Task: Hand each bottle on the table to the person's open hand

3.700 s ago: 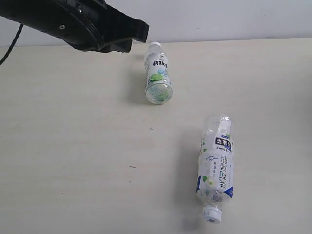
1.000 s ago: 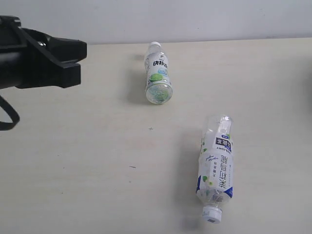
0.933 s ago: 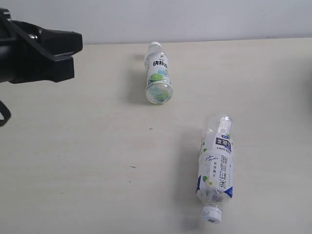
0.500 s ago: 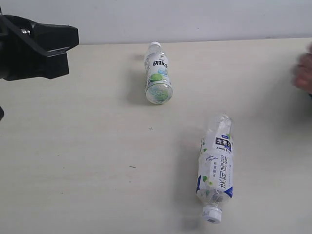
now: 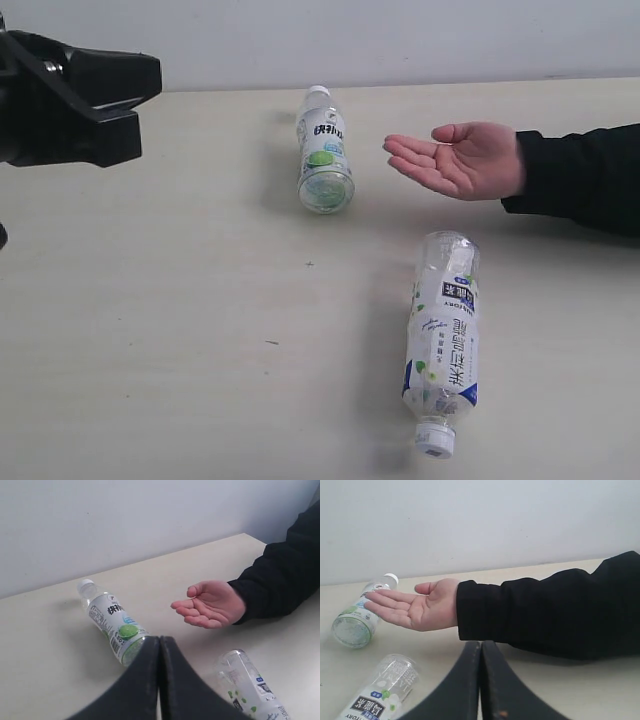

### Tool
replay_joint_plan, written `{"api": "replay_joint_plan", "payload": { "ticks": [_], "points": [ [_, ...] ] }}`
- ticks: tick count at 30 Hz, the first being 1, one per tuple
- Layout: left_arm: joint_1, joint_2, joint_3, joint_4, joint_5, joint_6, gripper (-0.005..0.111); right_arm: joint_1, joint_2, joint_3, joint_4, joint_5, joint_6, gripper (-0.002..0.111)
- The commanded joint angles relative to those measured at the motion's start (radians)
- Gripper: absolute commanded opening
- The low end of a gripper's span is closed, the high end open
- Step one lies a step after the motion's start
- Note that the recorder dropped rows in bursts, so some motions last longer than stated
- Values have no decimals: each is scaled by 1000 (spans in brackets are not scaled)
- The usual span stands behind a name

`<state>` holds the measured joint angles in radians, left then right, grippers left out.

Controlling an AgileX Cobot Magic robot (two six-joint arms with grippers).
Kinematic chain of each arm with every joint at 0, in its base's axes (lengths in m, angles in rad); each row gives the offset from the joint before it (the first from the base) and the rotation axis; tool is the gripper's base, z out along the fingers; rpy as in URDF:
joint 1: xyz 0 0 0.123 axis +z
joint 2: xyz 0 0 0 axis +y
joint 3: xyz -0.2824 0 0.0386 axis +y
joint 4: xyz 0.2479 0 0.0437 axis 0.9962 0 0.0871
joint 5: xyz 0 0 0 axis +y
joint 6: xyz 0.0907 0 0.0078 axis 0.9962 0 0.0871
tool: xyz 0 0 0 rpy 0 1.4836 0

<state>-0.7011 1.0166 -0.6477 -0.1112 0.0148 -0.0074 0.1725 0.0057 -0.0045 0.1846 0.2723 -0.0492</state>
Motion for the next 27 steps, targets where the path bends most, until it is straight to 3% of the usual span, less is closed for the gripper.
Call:
{"api": "replay_joint_plan", "payload": {
  "ticks": [1,5,12,18,27],
  "points": [
    [2,-3,4,-3,-2,7,0,-5,-6,5,0,-5,2,0],
    [13,8,-57,-10,85,-19,0,-5,-6,5,0,-5,2,0],
    [107,209,-454,-10,469,-84,0,-5,-6,5,0,-5,2,0],
    [111,444,-706,8,709,-67,0,-5,-6,5,0,-5,2,0],
    [109,777,-1012,53,871,-149,0,-5,-6,5,0,-5,2,0]
  ]
}}
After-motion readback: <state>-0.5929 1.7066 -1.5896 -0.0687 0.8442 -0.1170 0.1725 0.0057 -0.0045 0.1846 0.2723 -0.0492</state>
